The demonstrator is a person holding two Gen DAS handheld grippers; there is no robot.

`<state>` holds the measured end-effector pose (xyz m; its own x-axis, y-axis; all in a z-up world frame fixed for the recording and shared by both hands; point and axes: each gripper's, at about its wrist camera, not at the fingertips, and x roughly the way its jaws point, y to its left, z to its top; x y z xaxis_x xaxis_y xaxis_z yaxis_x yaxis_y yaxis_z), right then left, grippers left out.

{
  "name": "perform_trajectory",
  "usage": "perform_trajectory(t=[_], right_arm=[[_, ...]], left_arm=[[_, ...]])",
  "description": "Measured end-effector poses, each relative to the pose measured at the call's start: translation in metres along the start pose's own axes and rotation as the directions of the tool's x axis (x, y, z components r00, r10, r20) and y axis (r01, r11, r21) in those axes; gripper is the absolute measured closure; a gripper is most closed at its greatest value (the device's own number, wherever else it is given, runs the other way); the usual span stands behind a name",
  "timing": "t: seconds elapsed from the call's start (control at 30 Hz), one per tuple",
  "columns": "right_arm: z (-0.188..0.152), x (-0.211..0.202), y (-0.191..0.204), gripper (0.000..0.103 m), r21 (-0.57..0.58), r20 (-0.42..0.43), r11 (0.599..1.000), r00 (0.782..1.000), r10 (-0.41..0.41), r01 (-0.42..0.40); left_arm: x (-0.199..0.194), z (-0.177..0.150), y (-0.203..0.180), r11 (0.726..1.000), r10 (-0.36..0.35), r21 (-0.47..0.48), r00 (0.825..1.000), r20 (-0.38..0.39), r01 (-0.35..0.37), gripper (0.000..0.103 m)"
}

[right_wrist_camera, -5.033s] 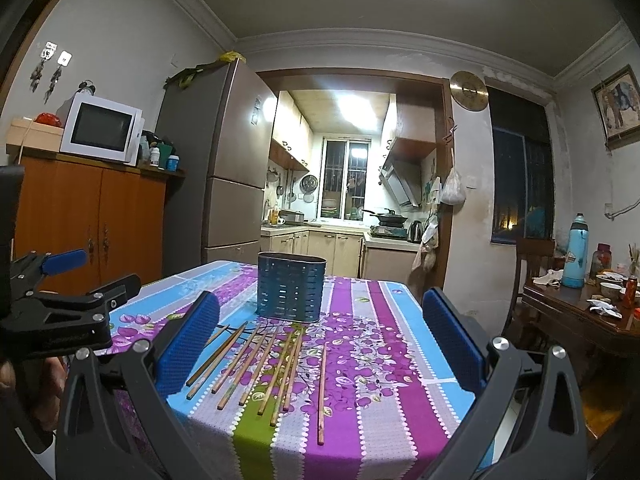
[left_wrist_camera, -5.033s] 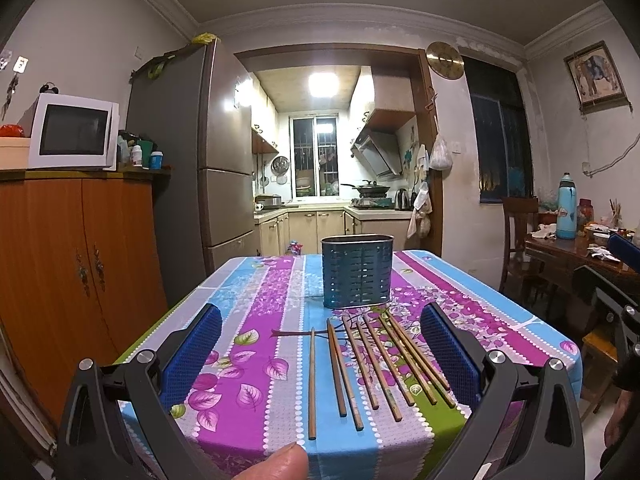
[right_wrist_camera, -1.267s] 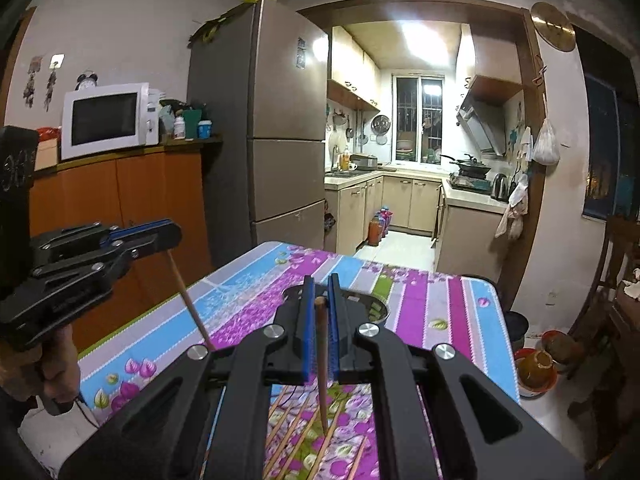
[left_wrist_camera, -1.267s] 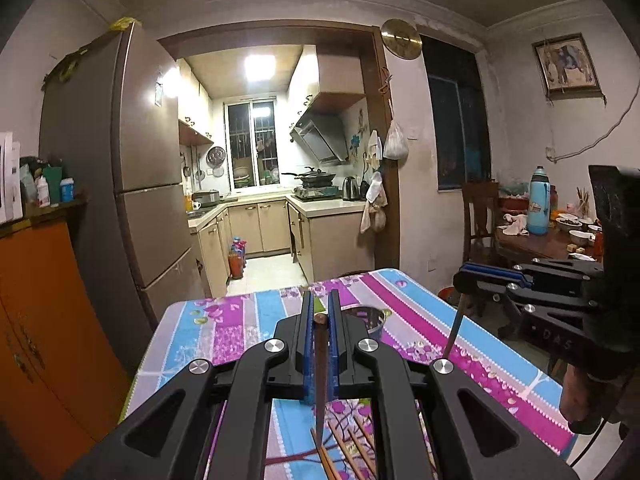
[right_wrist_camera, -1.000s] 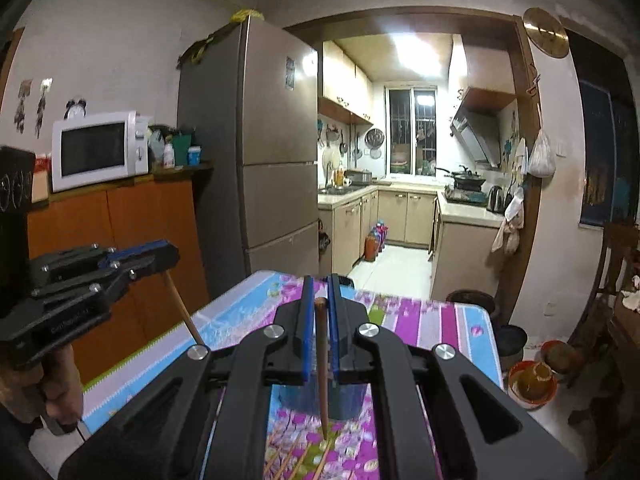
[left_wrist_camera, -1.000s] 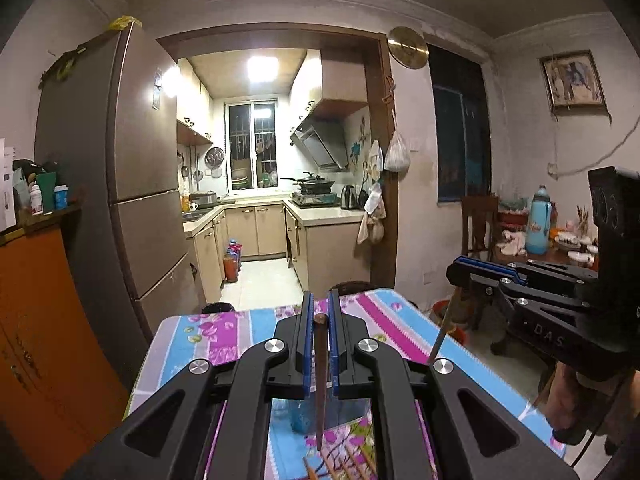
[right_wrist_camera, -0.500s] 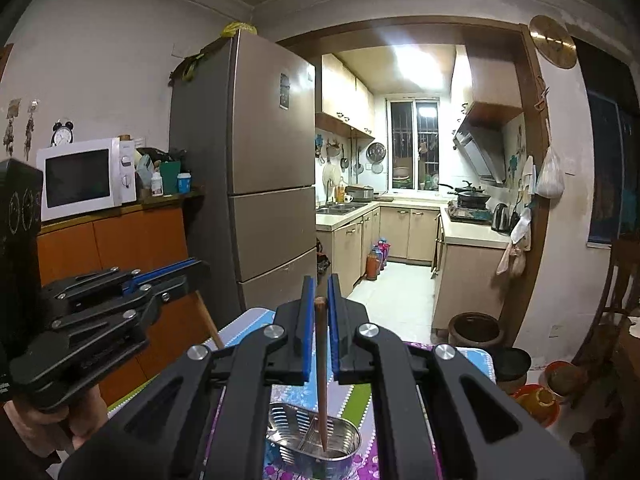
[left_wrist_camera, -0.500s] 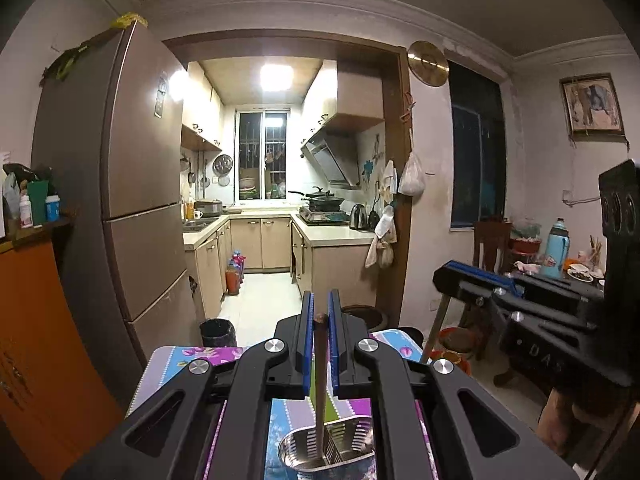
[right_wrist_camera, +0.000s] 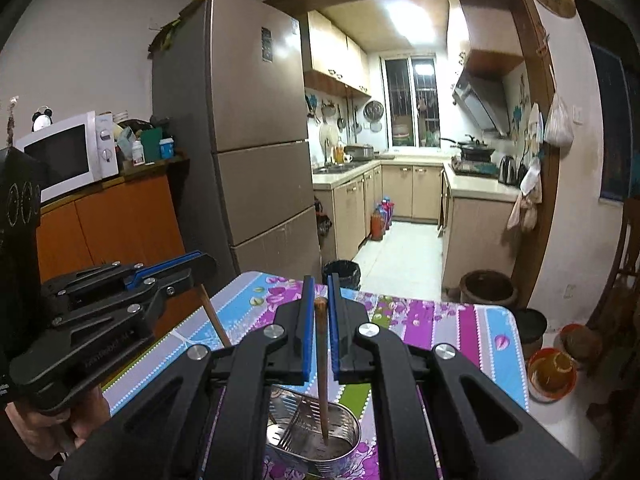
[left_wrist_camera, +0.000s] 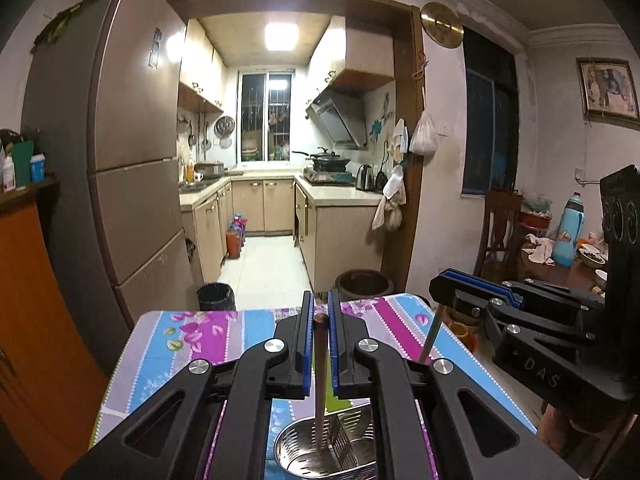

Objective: Organize utensils
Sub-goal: 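Lower the held chopsticks upright into the holder with both tools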

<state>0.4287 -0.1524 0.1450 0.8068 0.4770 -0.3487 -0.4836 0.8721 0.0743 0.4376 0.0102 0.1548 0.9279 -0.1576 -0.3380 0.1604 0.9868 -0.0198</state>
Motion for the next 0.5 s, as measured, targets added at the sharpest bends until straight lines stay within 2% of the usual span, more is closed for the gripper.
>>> perform_trajectory(t=[0.37, 0.5], right_arm=[[-0.009, 0.024, -0.013, 0.096, 0.042, -0.058, 0.999, 0.998, -0.015, 0.018], [-0.011, 0.028, -0.017, 0.089, 0.046, -0.06, 0.998, 0.998, -0.029, 0.032]], left_arm=[[0.022, -0.009, 0.012, 0.999, 0.031, -0.02, 0.999, -0.043, -0.032, 0.094], [0.032, -0.012, 0.021, 0.998, 0.051, -0.034, 0.997, -0.058, -0.053, 0.093]])
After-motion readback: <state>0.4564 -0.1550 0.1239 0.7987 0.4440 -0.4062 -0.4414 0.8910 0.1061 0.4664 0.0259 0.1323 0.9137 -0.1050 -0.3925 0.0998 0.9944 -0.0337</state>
